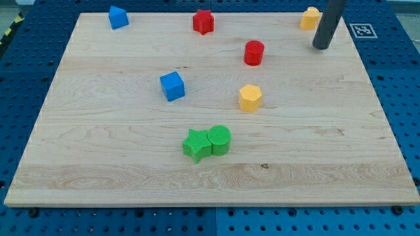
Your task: Point your arm at the yellow hexagon
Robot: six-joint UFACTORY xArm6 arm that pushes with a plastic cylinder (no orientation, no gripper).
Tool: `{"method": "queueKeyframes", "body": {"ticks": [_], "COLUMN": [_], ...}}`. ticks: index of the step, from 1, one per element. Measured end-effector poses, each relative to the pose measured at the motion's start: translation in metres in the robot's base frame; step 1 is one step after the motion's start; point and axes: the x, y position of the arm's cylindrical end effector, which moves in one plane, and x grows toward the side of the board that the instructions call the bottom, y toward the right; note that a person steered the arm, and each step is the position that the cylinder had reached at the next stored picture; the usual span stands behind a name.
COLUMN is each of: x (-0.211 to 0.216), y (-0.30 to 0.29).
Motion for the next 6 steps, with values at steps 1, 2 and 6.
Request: {"method": "queueKeyframes", "body": {"ticks": [1, 2, 6], "x": [0.0, 0.005, 0.178], "y": [0.0, 0.003, -0.066]}}
